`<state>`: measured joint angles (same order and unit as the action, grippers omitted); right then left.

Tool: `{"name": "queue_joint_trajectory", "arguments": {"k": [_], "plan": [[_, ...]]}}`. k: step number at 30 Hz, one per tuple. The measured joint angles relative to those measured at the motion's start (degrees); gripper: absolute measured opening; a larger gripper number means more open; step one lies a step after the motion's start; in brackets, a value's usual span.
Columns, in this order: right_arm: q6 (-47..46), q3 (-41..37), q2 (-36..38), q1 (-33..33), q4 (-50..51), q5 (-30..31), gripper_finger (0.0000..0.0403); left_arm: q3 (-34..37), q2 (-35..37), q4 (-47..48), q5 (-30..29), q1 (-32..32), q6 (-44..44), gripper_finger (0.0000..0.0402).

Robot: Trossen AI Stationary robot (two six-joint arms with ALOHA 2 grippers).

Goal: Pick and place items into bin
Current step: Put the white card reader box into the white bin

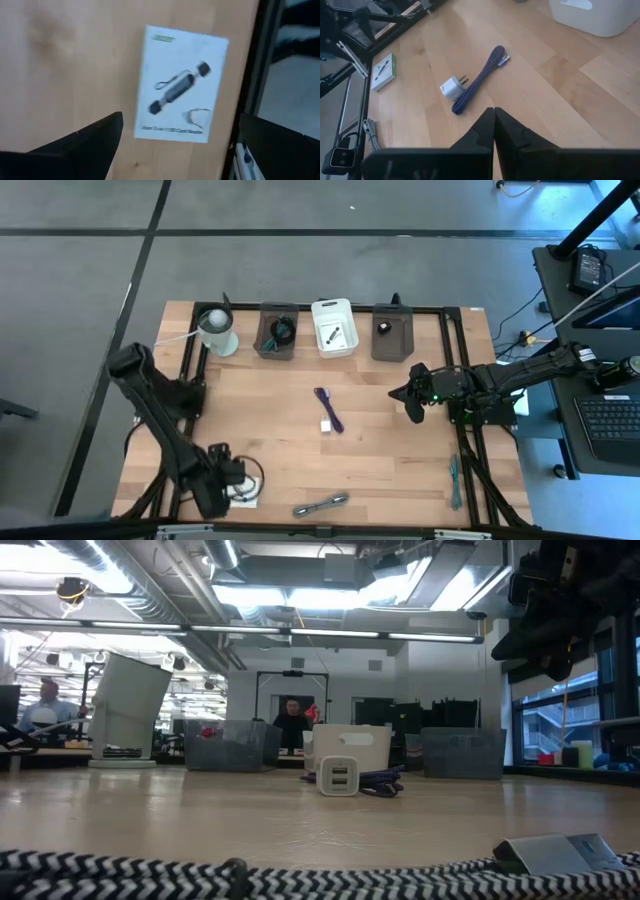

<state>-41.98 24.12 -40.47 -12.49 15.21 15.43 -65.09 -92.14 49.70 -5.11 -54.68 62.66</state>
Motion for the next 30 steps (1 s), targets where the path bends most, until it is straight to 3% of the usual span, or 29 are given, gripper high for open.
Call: {"name": "queue_joint_trajectory", "arguments": {"k": [9, 18, 30], "plan": [[-0.01, 0.00, 0.00, 0.00, -0.14, 0.02, 0.0012, -6.59, -11.09, 1.09, -0.70, -1.88, -5.38, 0.0393], [0.86, 0.00, 0.00, 0.00, -0.14, 0.02, 0.0012, -6.67, -12.41, 2.09, -4.34, -1.74, -4.90, 0.0393], [2.03, 0.00, 0.00, -0.02, -0.07, 0.02, 0.0012, -6.65, -14.81, 1.61, -3.38, -1.04, -4.75, 0.0393]]}}
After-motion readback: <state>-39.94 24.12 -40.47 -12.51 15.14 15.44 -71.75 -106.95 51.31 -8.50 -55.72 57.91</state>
